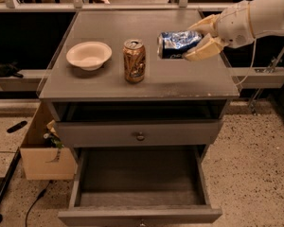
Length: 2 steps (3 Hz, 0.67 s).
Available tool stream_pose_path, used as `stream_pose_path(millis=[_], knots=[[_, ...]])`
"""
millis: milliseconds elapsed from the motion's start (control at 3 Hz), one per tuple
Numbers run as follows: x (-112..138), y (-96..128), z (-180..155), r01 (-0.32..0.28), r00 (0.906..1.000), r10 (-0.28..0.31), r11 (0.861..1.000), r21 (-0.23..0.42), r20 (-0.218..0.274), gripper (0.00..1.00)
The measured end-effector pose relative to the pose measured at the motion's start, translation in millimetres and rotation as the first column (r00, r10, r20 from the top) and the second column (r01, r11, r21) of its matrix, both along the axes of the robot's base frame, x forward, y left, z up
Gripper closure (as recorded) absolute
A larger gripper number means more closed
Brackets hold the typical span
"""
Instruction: Pick pepsi can from middle drawer and place on counter
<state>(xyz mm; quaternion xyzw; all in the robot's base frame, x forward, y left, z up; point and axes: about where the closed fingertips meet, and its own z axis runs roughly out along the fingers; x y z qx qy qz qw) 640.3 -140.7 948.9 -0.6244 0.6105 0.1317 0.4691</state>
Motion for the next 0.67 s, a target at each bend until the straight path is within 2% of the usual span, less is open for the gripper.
stream_pose_path(millis=[667], knots=[[26.9,-5.5,-32.9,0.019,0.9977,-0.021,0.999,-0.030,-0.065,1.00]])
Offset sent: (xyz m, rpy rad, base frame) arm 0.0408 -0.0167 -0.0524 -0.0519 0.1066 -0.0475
